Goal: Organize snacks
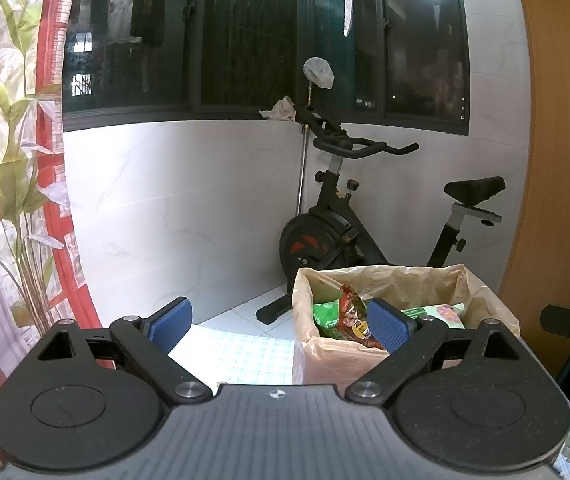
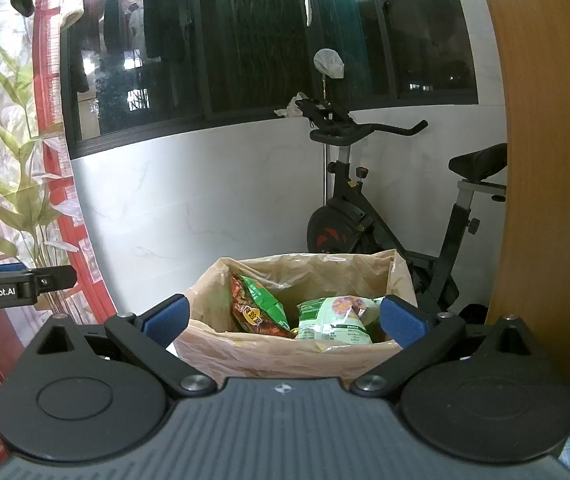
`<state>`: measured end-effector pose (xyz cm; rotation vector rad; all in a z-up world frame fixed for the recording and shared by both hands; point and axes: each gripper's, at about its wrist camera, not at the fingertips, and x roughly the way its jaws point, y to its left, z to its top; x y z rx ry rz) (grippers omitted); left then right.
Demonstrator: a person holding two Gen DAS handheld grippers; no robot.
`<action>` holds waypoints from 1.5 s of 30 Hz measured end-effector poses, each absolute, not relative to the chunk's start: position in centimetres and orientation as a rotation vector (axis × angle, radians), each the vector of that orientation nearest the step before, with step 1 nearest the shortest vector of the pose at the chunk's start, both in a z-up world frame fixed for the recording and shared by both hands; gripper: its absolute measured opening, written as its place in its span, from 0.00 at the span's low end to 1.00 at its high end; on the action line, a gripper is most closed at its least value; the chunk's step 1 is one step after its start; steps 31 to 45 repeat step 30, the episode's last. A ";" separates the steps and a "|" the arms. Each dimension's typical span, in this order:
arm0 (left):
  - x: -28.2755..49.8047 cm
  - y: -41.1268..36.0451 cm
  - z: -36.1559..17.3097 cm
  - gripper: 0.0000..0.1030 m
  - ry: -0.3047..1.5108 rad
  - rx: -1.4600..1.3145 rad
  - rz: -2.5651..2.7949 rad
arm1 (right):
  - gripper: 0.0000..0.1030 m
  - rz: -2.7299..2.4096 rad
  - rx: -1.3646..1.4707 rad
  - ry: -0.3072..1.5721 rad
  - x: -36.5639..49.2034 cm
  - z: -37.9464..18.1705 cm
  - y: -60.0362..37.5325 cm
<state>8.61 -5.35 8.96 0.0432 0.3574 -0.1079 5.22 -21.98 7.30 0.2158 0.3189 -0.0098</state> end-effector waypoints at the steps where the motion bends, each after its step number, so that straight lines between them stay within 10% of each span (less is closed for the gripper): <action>1: 8.6 -5.4 8.9 0.93 0.359 0.040 -0.110 | 1.00 -0.009 0.216 0.320 5.3 7.3 -22.0; 45: 9.2 -5.0 8.4 0.93 0.394 0.024 -0.112 | 1.00 -0.014 0.221 0.339 5.4 6.5 -21.7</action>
